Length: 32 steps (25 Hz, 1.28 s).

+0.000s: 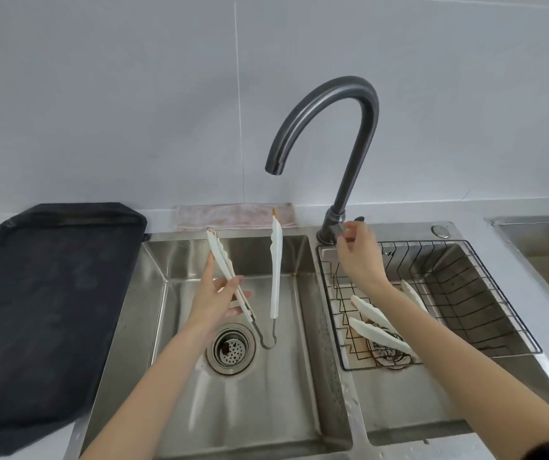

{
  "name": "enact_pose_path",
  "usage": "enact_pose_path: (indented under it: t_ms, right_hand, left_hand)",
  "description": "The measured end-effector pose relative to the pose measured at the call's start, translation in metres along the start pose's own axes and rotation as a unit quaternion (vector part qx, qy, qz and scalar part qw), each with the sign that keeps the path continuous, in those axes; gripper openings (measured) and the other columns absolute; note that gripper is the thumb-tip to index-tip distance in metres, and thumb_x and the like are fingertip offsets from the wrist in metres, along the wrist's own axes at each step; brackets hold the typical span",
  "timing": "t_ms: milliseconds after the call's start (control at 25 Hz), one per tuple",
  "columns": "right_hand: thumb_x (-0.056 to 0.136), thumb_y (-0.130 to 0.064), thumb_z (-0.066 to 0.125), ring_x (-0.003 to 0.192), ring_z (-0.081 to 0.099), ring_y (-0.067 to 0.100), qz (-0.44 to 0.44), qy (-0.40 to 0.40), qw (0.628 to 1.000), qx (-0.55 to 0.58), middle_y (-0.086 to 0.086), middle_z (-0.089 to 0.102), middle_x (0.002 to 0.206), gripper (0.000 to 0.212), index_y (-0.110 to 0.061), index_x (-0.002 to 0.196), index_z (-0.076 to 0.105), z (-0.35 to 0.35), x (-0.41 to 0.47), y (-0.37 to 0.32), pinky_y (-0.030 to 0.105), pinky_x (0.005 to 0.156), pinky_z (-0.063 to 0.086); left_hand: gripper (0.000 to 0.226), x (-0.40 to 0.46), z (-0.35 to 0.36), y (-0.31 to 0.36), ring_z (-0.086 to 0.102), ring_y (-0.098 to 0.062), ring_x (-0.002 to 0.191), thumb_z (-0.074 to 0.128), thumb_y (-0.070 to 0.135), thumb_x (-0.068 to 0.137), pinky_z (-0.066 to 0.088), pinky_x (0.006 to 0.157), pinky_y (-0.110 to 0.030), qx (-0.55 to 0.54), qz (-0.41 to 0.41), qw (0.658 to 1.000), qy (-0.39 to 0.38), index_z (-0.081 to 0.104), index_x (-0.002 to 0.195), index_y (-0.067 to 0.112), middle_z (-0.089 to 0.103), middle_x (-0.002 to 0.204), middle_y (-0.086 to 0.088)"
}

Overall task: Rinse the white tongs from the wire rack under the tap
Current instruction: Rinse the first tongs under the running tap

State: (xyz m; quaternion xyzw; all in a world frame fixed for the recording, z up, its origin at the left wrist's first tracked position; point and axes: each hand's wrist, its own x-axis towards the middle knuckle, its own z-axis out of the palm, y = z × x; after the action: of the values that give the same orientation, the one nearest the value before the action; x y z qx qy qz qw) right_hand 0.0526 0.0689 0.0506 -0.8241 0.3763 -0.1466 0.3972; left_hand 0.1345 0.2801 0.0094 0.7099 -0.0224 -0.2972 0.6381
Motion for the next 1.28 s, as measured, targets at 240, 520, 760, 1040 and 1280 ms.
enact_pose_path:
  t_ms: [240, 520, 760, 1040, 1280]
  right_hand:
    - [0.094, -0.020, 0.049, 0.102, 0.058, 0.031, 0.007, 0.012, 0.998, -0.064, 0.017, 0.056, 0.126, 0.038, -0.003, 0.129, 0.049, -0.008, 0.050, 0.016, 0.034, 0.084, 0.045]
    - [0.093, -0.017, 0.050, 0.086, 0.053, 0.019, -0.028, 0.014, 0.999, -0.038, 0.017, 0.066, 0.105, 0.025, 0.001, 0.109, 0.057, -0.010, 0.048, 0.027, 0.025, 0.074, 0.038]
    - [0.094, -0.014, 0.049, 0.087, 0.052, 0.015, -0.025, 0.025, 0.999, -0.023, 0.016, 0.066, 0.107, 0.023, 0.000, 0.110, 0.057, -0.007, 0.038, 0.037, 0.023, 0.075, 0.037]
    - [0.092, -0.008, 0.046, 0.114, 0.053, 0.027, -0.063, 0.069, 0.994, -0.050, 0.012, 0.039, 0.138, 0.036, -0.004, 0.128, 0.046, -0.001, 0.021, 0.033, 0.034, 0.090, 0.046]
    - [0.098, -0.022, 0.041, 0.113, 0.053, 0.015, 0.049, -0.152, 0.978, 0.133, 0.002, 0.052, 0.132, 0.042, -0.012, 0.139, 0.039, 0.044, -0.016, -0.005, 0.030, 0.099, 0.043]
  left_hand:
    - [0.070, 0.014, 0.001, 0.001, 0.067, -0.013, 0.083, 0.049, 0.010, 0.094, 0.056, 0.056, -0.022, 0.003, 0.000, 1.000, 0.008, 0.014, 0.147, 0.040, 0.061, 0.117, -0.007]
    - [0.069, 0.012, 0.005, -0.003, 0.067, -0.014, 0.083, 0.051, 0.008, 0.093, 0.057, 0.052, -0.021, -0.004, -0.018, 1.000, 0.023, 0.018, 0.145, 0.041, 0.062, 0.097, 0.002]
    - [0.070, 0.001, 0.005, -0.001, 0.066, -0.012, 0.080, 0.050, 0.008, 0.093, 0.054, 0.047, -0.017, -0.009, -0.019, 0.999, 0.024, 0.016, 0.145, 0.040, 0.060, 0.112, -0.007]
    - [0.069, -0.010, 0.002, -0.006, 0.065, -0.010, 0.080, 0.048, 0.009, 0.094, 0.055, 0.049, -0.016, 0.011, -0.016, 1.000, 0.016, 0.015, 0.146, 0.041, 0.058, 0.120, -0.007]
    - [0.069, -0.013, 0.002, -0.010, 0.066, -0.015, 0.083, 0.047, 0.008, 0.095, 0.058, 0.052, -0.020, 0.014, -0.035, 0.999, 0.003, 0.015, 0.146, 0.040, 0.059, 0.118, -0.006]
